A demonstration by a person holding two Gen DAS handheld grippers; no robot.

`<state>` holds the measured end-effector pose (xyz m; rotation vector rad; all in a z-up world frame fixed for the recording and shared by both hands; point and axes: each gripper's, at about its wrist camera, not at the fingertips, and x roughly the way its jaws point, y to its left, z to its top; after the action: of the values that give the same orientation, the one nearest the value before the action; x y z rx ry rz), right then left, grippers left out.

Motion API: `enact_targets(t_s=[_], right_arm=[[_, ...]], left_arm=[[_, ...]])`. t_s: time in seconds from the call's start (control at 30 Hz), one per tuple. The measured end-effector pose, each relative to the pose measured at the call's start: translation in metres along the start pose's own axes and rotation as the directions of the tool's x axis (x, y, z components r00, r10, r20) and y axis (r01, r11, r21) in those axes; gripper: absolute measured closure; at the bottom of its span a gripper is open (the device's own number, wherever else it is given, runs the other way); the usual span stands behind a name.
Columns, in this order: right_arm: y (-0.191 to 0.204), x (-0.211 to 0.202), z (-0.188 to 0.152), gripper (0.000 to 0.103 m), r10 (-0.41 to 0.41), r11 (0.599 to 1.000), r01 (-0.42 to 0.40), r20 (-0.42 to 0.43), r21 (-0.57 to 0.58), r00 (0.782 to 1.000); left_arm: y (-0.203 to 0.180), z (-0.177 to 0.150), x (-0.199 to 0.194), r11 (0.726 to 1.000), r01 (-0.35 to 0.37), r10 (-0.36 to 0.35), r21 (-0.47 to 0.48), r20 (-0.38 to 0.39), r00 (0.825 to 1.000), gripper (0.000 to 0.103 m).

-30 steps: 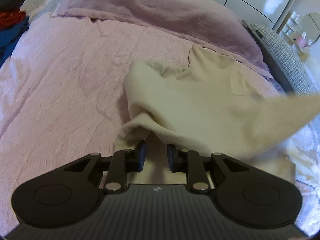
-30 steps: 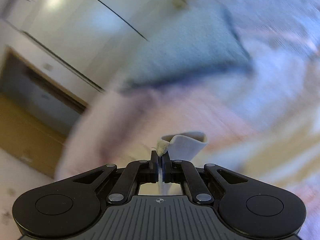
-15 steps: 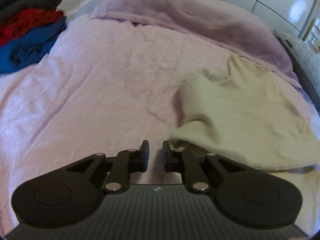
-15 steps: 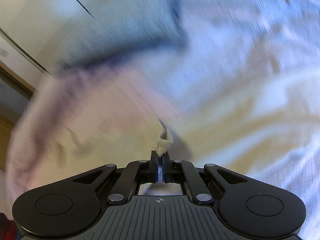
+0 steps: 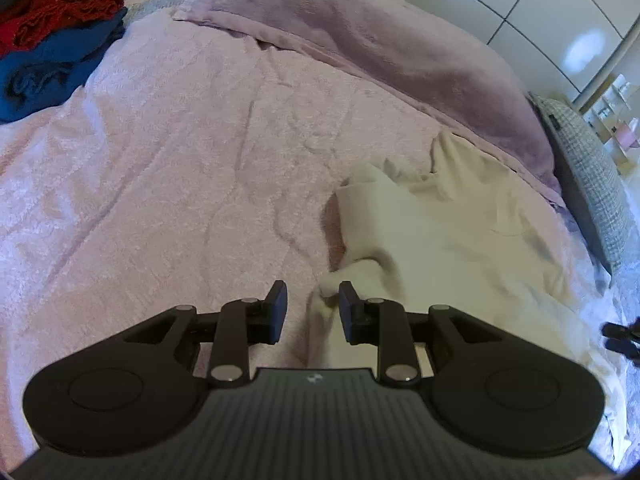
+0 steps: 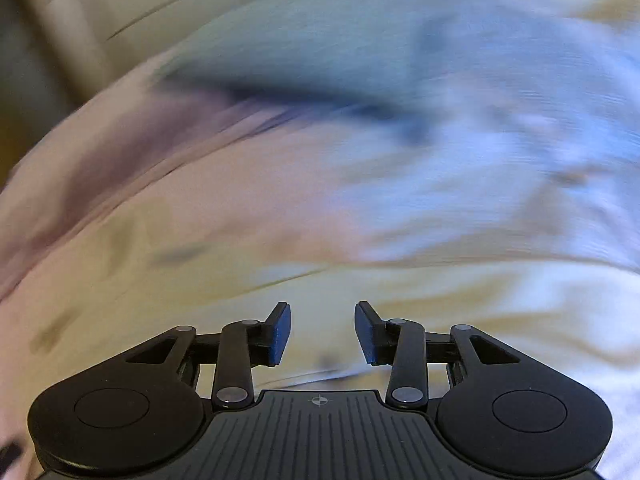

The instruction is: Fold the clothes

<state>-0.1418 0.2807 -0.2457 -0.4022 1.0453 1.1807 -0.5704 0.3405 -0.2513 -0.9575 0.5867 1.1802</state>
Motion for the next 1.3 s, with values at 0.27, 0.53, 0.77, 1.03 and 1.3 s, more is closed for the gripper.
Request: enact_targets(t_s=[0.27,0.53,0.77,1.03,1.3], right_arm=[[0.126,0.045,-0.045,0.064,0.236,0.945,-0.283,-0.26,-0.164,0.936],[0.147,0.062,-0.073,0.064,0.195,0.979,-0.203,-0.191,-0.022,0.962],[0.161,0.078,-0.046,0.064,0.161,0.979,-0.185,-0.236,-0.084,0.958],[0.185,0.058,-0.104,0.064,0.205,0.978,-0.207,-0.313,0.03,0.927],[0.239,0.056,-0.157,0.064,0.351,0.934,-0.316,-0.265,0.165,0.898]], left_arm=[[0.018,0.076,0.029,0.998,0.057,-0.056,0.013,-0.072,0.996,0.08],[0.028,0.097,0.04,0.987,0.144,-0.129,0.065,-0.193,0.973,0.08],[0.051,0.054,0.049,0.985,0.157,-0.17,-0.069,-0.299,0.939,0.08],[0.053,0.103,0.053,0.981,0.191,-0.178,0.02,-0.273,0.945,0.08],[0.056,0.127,0.058,0.97,0.228,-0.186,0.084,-0.347,0.919,0.079]])
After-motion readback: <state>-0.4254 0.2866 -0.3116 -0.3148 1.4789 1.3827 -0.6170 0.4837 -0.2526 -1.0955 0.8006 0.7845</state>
